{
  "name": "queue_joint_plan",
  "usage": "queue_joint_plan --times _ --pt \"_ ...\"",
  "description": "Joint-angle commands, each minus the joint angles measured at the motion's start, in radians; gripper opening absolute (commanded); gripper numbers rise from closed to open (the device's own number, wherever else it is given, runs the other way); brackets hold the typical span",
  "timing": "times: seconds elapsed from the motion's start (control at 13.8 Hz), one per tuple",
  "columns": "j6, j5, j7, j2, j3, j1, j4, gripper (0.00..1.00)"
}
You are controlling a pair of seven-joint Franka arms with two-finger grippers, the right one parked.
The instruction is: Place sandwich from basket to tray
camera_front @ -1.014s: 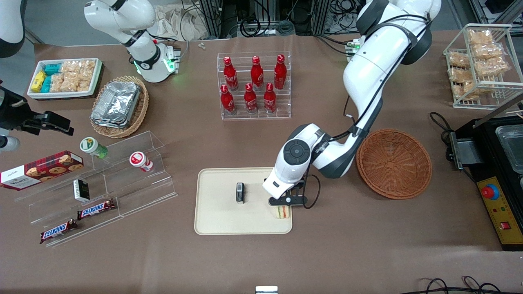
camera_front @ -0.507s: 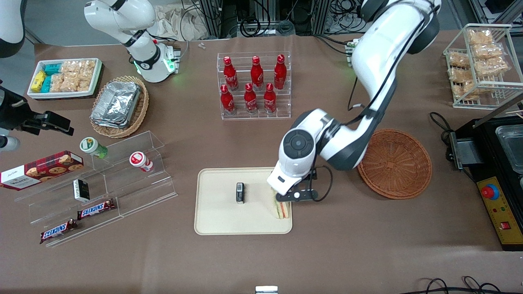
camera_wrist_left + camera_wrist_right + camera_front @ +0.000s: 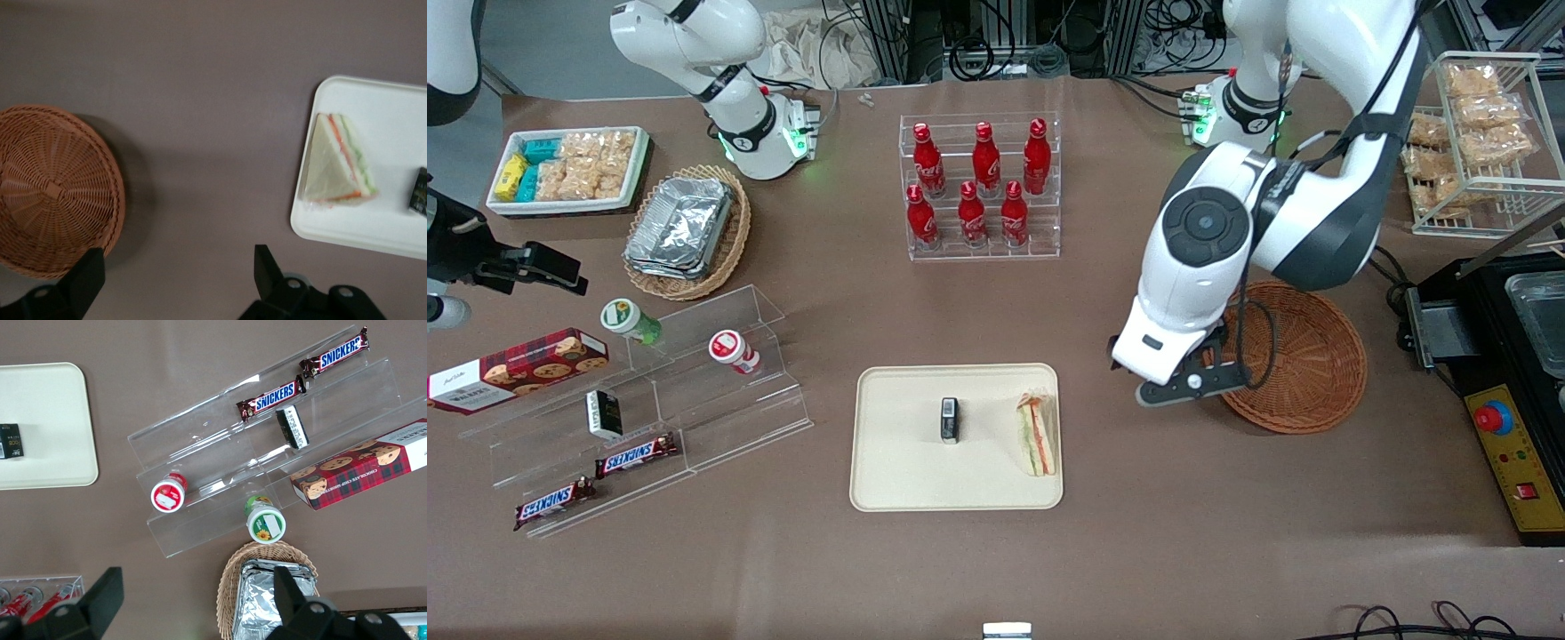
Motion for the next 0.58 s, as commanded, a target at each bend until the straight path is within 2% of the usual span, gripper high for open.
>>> queue_joint_plan --times 0.0,0.07,0.22,0.51 --pt "0.013 -0.089 0.123 -0.203 -0.006 0.102 -0.187 0.99" --pt "-0.001 -0.125 0.177 -0.266 -0.003 0.128 -0.236 0.99" --pt "-0.033 -0.149 0.271 -0.355 -0.001 0.206 -0.296 0.99" --pt "-0.166 -0.178 0.439 -0.383 0.0 0.362 -0.232 0.99"
